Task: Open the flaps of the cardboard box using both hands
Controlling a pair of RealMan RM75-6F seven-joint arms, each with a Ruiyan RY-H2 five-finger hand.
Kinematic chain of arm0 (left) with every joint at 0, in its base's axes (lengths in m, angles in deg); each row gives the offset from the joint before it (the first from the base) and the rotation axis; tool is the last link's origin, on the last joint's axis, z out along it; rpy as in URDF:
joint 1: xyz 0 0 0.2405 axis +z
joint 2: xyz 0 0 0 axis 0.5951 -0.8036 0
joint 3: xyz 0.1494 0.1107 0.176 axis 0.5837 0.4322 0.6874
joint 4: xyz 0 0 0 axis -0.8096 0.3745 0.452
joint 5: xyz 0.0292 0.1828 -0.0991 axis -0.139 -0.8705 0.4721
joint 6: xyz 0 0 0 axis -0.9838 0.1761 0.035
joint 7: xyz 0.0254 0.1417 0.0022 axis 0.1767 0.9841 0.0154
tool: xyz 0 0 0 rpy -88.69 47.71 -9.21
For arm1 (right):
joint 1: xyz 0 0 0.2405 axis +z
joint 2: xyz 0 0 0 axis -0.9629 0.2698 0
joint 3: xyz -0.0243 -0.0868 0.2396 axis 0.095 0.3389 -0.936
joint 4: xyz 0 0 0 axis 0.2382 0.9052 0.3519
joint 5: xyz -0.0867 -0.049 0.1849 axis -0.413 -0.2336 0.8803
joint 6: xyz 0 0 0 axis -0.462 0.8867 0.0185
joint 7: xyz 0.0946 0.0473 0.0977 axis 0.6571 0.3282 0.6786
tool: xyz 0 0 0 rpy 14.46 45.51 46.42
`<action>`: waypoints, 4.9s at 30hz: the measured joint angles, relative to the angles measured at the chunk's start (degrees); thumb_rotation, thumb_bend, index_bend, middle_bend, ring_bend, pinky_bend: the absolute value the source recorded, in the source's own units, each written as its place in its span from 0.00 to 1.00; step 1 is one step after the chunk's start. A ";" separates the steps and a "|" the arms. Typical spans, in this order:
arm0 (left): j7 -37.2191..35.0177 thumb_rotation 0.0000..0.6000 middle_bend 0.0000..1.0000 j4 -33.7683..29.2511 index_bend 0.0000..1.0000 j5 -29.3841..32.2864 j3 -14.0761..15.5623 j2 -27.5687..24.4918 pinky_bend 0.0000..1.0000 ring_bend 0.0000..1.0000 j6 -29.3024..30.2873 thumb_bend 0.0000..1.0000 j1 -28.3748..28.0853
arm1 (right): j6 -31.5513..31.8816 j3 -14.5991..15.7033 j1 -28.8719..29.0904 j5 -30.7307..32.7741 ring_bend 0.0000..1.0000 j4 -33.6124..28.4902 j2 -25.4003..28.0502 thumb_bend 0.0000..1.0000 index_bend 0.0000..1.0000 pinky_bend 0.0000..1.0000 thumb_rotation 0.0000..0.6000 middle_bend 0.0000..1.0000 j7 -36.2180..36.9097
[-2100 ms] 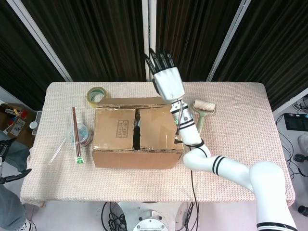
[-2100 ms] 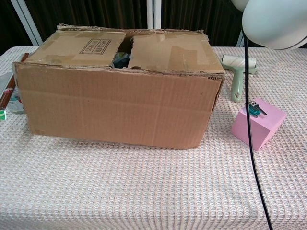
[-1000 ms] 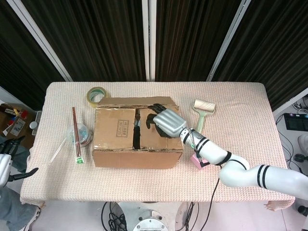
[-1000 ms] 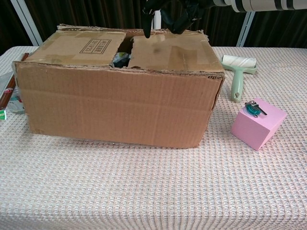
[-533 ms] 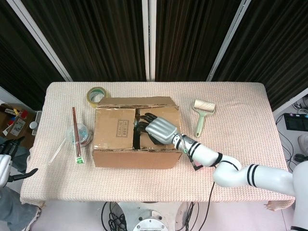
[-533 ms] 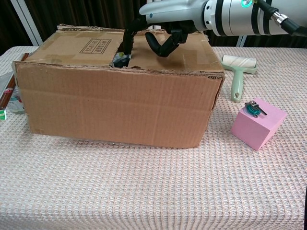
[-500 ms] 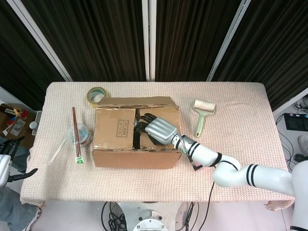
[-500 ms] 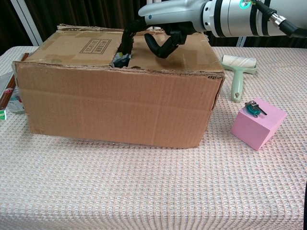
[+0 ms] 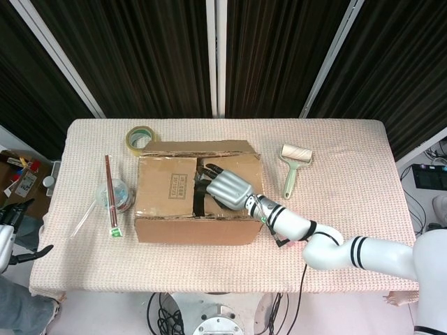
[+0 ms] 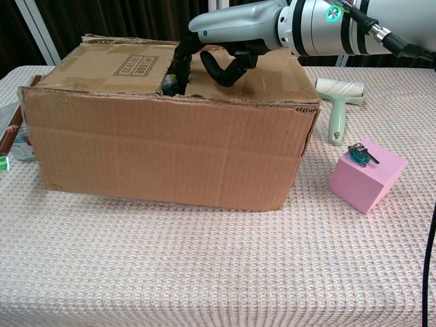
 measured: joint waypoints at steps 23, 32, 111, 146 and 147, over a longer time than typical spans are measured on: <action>-0.36 0.72 0.17 -1.72 0.11 -0.73 -0.02 -0.37 0.21 0.14 -0.93 0.00 -0.95 | 6.96 -1.57 -1.93 4.50 0.00 -12.54 12.91 0.98 0.53 0.00 1.00 0.41 -7.40; 0.64 0.72 0.17 -3.84 0.11 -1.16 -0.17 -0.77 0.21 0.14 -1.69 0.00 -1.89 | 9.53 -1.55 -5.69 3.47 0.00 -19.03 21.70 0.98 0.52 0.00 1.00 0.41 -6.88; 8.96 0.44 0.25 -2.56 0.26 10.78 -18.98 18.35 0.20 0.11 -40.24 0.00 -50.76 | 46.74 2.20 -44.12 -19.91 0.00 -17.64 41.46 0.82 0.00 0.00 1.00 0.00 28.96; 4.48 0.14 0.42 5.87 0.54 -0.68 -5.96 16.46 0.17 0.09 -41.97 0.00 -54.33 | 46.72 1.26 -45.36 -20.21 0.00 -11.95 37.92 0.81 0.00 0.00 1.00 0.00 34.68; 4.72 0.14 0.43 5.44 0.55 -0.59 -5.94 15.84 0.17 0.09 -41.78 0.00 -54.20 | 46.56 1.27 -45.32 -20.16 0.00 -11.82 37.80 0.81 0.00 0.00 1.00 0.00 34.73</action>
